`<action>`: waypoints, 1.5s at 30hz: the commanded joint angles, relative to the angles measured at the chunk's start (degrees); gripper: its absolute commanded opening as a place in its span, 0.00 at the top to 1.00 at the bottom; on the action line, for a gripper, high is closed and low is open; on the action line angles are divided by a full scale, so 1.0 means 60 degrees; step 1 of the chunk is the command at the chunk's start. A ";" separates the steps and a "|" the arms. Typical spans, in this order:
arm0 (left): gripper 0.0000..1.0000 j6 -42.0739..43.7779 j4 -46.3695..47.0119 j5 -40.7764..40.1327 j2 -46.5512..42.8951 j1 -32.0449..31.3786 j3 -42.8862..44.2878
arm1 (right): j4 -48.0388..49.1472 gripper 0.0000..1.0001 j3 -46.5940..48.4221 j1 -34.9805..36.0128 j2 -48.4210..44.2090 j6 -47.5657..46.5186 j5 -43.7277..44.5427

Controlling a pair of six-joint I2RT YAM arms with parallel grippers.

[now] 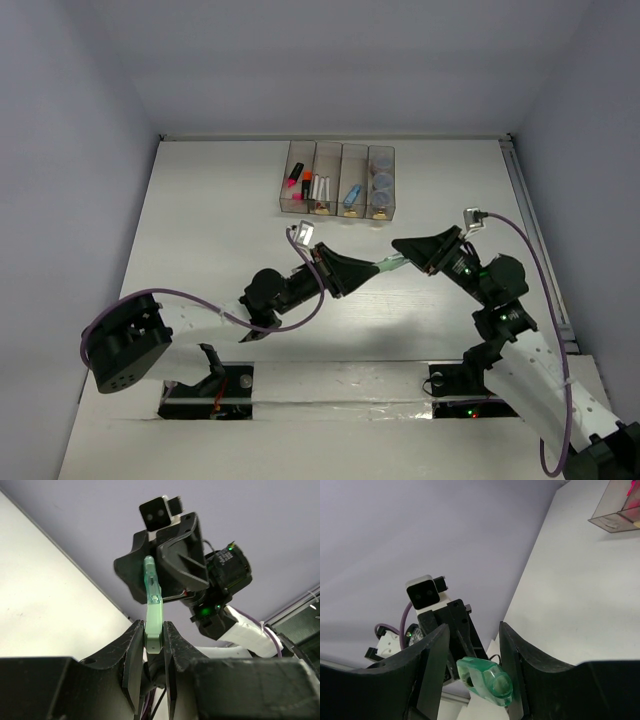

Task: Sort the stationery into containers
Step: Close the pen cap on the pen.

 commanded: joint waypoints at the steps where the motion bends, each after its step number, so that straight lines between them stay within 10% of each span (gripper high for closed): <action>1: 1.00 0.0109 0.0910 -0.0021 -0.0260 0.0022 -0.0174 | 0.0026 0.50 0.0182 0.0073 -0.0221 -0.0180 0.0211; 16: 1.00 0.0328 0.0604 -0.0167 -0.0596 0.0022 -0.0218 | -0.0501 0.61 0.0094 0.0073 -0.0602 -0.0267 0.0475; 27: 1.00 0.0109 0.1070 0.0082 -0.0085 0.0022 0.0016 | -0.0296 0.87 0.0123 0.0073 -0.0280 -0.0311 0.0270; 45: 1.00 -0.1106 0.3678 0.0535 0.0648 0.0022 0.0294 | 0.0772 0.88 -0.0258 0.0073 -0.0368 -0.0371 0.0095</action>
